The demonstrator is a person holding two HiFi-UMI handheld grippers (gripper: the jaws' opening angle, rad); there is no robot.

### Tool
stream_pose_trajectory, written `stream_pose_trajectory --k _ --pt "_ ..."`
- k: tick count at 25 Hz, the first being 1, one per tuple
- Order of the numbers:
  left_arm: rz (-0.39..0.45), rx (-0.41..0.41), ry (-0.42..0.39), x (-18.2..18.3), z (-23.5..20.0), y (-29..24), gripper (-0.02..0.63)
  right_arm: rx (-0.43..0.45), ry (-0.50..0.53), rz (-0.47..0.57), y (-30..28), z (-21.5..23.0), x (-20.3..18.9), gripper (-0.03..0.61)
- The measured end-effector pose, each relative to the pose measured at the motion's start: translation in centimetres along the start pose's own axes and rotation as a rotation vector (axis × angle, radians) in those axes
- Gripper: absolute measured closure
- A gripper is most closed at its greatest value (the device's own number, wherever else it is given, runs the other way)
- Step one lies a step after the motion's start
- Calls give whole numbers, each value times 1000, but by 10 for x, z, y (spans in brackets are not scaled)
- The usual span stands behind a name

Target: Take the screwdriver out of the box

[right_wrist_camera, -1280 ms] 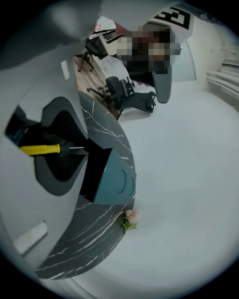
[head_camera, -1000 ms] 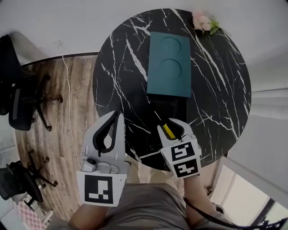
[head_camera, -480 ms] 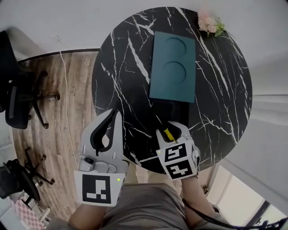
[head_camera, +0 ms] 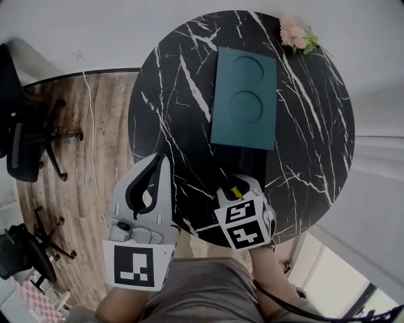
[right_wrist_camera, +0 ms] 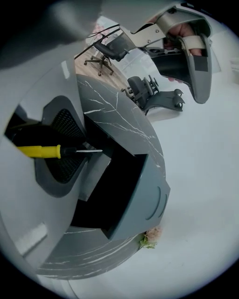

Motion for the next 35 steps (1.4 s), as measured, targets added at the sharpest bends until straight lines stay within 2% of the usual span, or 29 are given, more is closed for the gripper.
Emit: stream_pose_trajectory --k 7,14,20,28,33,35 --pt "-2 -7 1 1 0 -2 614 13 -24 -10 8 -1 -2 442" --pt "9 -16 6 4 4 -4 614 -27 4 -59 15 10 -13 426" --pt "8 -15 7 4 7 1 614 5 17 -37 12 -2 -7 428" --pt "12 -12 7 3 4 5 614 -2 -13 -36 3 -3 -9 434" --pt "9 -5 11 3 0 4 614 -18 -23 -37 3 1 -10 495" --pt "11 -3 12 4 -1 4 614 -18 -9 -32 3 1 -9 497"
Point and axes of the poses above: the fingertips, and each gripper's own axes: y backward along the fingers, z to its right, x out of its top, the point moved 1 cm from there along y, backward along the fingers, and after that the axes turned 8 degrees about z, right-handed, at the moved point
